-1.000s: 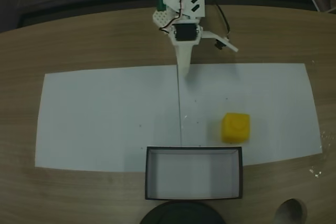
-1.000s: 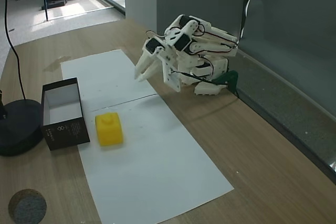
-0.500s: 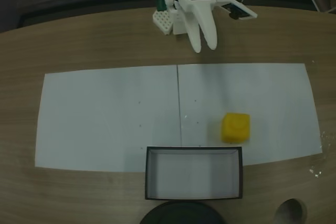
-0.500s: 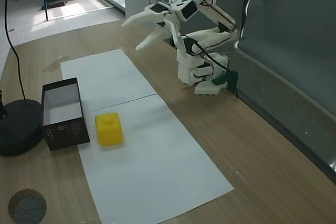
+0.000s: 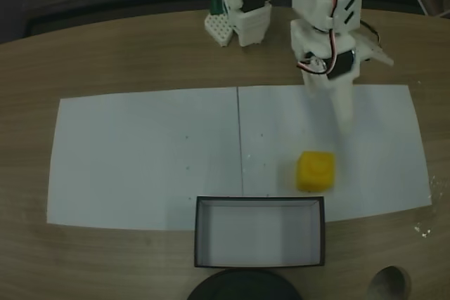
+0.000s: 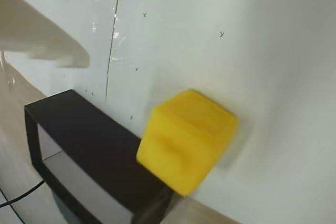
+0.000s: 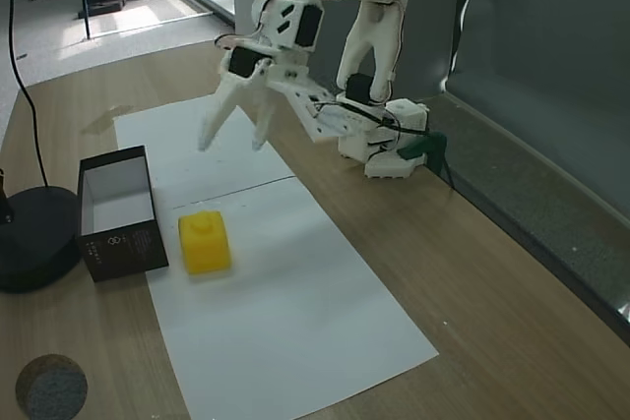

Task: Grab a yellow square and put it in the box.

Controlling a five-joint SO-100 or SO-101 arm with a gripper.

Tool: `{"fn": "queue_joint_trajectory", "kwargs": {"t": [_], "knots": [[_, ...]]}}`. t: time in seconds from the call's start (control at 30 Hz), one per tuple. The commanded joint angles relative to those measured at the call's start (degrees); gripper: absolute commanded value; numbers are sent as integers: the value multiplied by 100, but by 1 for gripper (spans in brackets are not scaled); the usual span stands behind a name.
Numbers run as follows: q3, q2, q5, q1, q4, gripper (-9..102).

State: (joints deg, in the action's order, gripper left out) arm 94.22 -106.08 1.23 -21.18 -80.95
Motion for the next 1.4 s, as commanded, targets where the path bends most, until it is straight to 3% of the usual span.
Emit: {"fn": "queue_joint_trajectory", "kwargs": {"t": [0.0,0.33,1.07,1.37], "knots": [[-571,791,26,35,0,34],[-1652,2373,158,290,-9,37],[-1802,3524,149,343,439,36],[-1802,3683,88,334,554,6]]}}
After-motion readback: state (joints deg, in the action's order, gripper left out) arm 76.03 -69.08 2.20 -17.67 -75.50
